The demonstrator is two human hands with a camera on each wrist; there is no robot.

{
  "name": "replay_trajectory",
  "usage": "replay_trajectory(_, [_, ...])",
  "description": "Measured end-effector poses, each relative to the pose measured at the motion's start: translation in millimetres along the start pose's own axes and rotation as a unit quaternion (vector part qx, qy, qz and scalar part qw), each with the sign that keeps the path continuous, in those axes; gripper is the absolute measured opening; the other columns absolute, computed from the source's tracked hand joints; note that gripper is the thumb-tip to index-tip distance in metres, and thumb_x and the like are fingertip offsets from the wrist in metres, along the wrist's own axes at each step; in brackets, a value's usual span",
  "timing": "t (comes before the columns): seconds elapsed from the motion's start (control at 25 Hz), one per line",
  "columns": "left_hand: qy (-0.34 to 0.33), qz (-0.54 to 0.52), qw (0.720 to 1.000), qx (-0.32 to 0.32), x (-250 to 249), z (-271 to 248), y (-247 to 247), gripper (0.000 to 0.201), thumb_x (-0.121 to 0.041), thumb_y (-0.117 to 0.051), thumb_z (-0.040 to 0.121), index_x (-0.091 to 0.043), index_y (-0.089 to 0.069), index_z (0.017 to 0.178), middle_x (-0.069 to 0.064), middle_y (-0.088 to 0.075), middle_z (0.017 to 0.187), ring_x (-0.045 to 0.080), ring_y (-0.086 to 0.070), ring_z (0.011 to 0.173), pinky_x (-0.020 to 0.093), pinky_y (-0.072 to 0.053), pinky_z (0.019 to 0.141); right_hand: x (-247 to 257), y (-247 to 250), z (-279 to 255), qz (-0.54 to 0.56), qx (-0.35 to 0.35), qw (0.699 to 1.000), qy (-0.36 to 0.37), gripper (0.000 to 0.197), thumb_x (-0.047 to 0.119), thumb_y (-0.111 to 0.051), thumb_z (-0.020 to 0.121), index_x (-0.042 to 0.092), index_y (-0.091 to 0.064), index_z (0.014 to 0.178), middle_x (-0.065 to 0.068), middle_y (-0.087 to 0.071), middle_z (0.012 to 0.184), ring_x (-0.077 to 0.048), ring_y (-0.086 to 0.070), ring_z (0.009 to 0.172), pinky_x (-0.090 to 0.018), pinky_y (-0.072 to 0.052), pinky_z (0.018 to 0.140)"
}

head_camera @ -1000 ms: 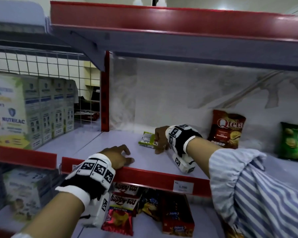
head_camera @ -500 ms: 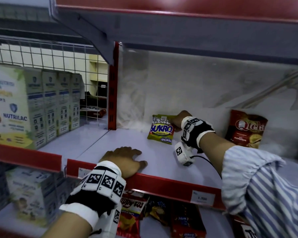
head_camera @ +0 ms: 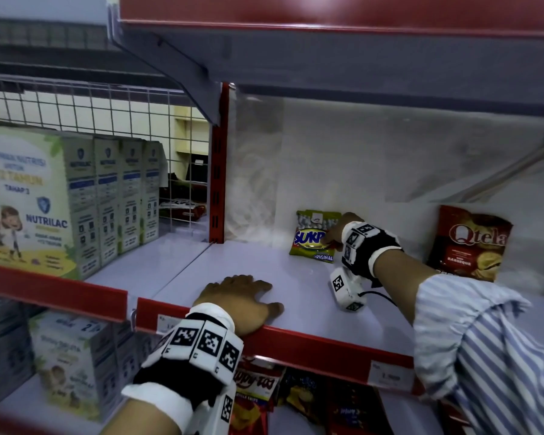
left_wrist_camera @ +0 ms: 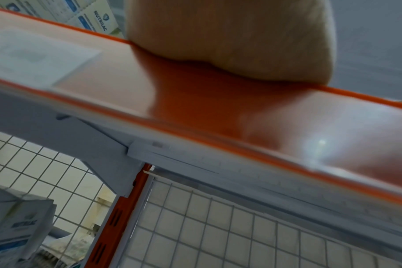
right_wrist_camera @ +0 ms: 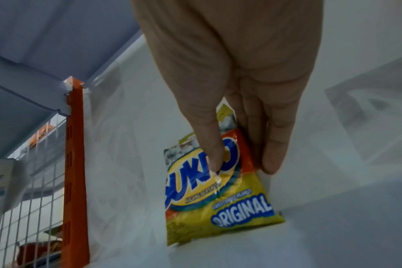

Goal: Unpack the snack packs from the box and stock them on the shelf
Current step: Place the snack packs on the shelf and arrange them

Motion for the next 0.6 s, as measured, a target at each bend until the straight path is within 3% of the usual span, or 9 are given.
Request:
replay_trajectory(0.08, [0.001,0.002,1.0,0.001,0,2,0,0.065,-0.071,-0.035,0.086,-0.047,-0.023,0.145,-0.009,-0.014,0.16,0.017,-0.015,0.146,0.041,-0.012,0.117,-2,2,2,-0.085,0.031,0.996,0.006,0.01,0.013,-0.075,0.077,0.01,-0.072,0.087,-0.007,-0.067,0.096,-0.018,-0.058,0.072,-0.014,-0.044,0.05])
replay_trajectory(0.12, [0.003,0.002,1.0,0.002,1,2,0,0.065,-0.071,-0.035,0.086,-0.047,-0.023,0.145,-0.009,-0.015,0.16,0.017,-0.016,0.146,0.041,-0.013,0.117,2,3,-4,-0.108,0.042,0.993,0.001,0.013,0.019,-0.079,0.075,0.02,-0.07,0.065,0.0,-0.068,0.08,-0.013,-0.056,0.06,-0.011,-0.038,0.04])
replay_trajectory(0.16, [0.005,0.0,1.0,0.004,1,2,0,0.065,-0.071,-0.035,0.086,-0.047,-0.024,0.145,-0.009,-0.015,0.16,0.017,-0.016,0.146,0.041,-0.013,0.117,2,7,-8,-0.129,0.042,0.991,-0.004,0.029,0.027,-0.082,0.071,0.026,-0.063,0.049,0.006,-0.065,0.065,-0.008,-0.053,0.052,-0.01,-0.033,0.034])
replay_trajectory(0.24, [0.009,-0.001,1.0,0.005,0,1,1,0.065,-0.071,-0.036,0.086,-0.047,-0.024,0.145,-0.009,-0.015,0.16,0.017,-0.016,0.146,0.04,-0.013,0.116,1,16,-14,-0.165,0.032,0.986,-0.01,0.038,0.037,-0.083,0.066,0.027,-0.056,0.042,0.012,-0.059,0.057,-0.002,-0.05,0.048,-0.008,-0.029,0.032])
replay_trajectory(0.28, [0.011,-0.002,1.0,0.008,-1,0,1,0.065,-0.07,-0.037,0.086,-0.047,-0.024,0.145,-0.009,-0.014,0.16,0.016,-0.016,0.146,0.04,-0.013,0.116,6,22,-23,-0.175,0.026,0.984,-0.006,0.034,0.037,-0.081,0.068,0.025,-0.057,0.047,0.01,-0.061,0.063,-0.003,-0.05,0.05,-0.009,-0.031,0.038])
replay_trajectory(0.36, [0.014,-0.006,1.0,0.017,-3,-3,2,0.065,-0.069,-0.038,0.087,-0.045,-0.023,0.146,-0.008,-0.013,0.16,0.016,-0.015,0.147,0.039,-0.012,0.117,15,26,-38,-0.184,0.037,0.982,0.014,0.017,0.034,-0.076,0.074,0.02,-0.066,0.074,0.001,-0.063,0.082,-0.011,-0.052,0.061,-0.015,-0.038,0.054])
replay_trajectory(0.44, [0.017,-0.016,0.999,0.036,-3,-6,3,0.066,-0.066,-0.04,0.089,-0.043,-0.022,0.148,-0.006,-0.01,0.161,0.017,-0.013,0.147,0.04,-0.011,0.12,21,22,-48,-0.194,0.078,0.978,0.026,0.043,0.026,-0.074,0.078,0.013,-0.064,0.118,-0.002,-0.06,0.103,-0.012,-0.05,0.066,-0.021,-0.044,0.055])
replay_trajectory(0.52, [0.017,-0.024,0.998,0.053,-5,-9,2,0.067,-0.064,-0.04,0.09,-0.041,-0.019,0.149,-0.005,-0.005,0.162,0.018,-0.008,0.148,0.041,-0.008,0.12,28,18,-55,-0.152,0.075,0.983,0.064,0.051,0.015,-0.071,0.08,0.007,-0.056,0.128,-0.007,-0.058,0.114,-0.014,-0.058,0.071,-0.021,-0.05,0.054])
replay_trajectory(0.6, [0.02,-0.026,0.998,0.058,-6,-10,3,0.067,-0.064,-0.039,0.091,-0.041,-0.016,0.15,-0.005,-0.002,0.162,0.018,-0.004,0.149,0.041,-0.005,0.12,36,19,-51,-0.182,0.026,0.979,0.089,0.045,0.015,-0.067,0.084,0.005,-0.056,0.127,-0.013,-0.059,0.123,-0.026,-0.063,0.103,-0.029,-0.055,0.081])
Point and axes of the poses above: each hand's wrist, its own z-axis towards the middle knuckle, its own y-axis out of the back of the hand, x = y × z, the point moved 6 cm from there along z, towards the middle knuckle
